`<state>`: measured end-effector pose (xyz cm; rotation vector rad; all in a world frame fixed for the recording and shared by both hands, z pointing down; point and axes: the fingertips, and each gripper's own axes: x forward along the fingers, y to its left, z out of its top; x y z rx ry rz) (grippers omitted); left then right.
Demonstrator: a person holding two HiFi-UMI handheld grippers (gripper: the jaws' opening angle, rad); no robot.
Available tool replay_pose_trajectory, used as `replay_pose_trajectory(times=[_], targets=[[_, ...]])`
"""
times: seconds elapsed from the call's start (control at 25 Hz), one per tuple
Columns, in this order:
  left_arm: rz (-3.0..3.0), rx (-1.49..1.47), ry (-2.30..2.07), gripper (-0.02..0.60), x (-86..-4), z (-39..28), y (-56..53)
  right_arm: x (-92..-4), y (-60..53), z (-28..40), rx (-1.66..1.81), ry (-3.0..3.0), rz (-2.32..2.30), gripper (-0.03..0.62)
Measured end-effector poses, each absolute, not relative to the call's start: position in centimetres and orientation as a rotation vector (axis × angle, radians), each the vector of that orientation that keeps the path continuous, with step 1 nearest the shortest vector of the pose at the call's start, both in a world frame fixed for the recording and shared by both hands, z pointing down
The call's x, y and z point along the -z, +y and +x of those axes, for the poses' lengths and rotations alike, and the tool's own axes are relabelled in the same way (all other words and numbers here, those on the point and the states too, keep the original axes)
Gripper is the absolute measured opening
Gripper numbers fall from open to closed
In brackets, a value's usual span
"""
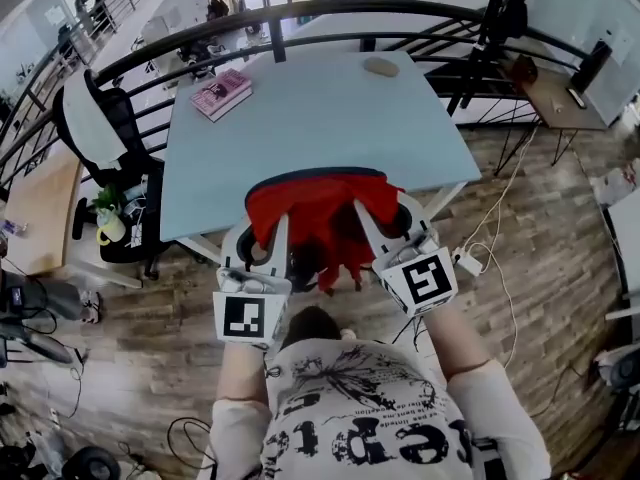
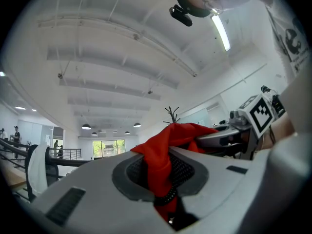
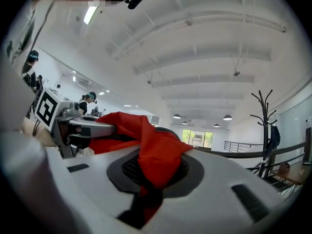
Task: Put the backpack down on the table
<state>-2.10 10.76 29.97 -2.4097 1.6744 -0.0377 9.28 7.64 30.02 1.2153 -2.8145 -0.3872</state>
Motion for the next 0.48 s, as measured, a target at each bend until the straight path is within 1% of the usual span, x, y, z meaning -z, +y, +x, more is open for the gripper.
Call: replay_pose_trajectory(times=[0.28,0.48], targets=[[-2.398,0.049,1.661,0.052,-29.7,-1.9,1.5,-30.5,-1.6,9.4,0.376,-2.834,1.247,0.049],[-2.392,0.043,1.622,0.052,-28.3,-3.6,-6.2,-28.8,-9.2,7.8,0.433,-2.824,1.282,0.049]])
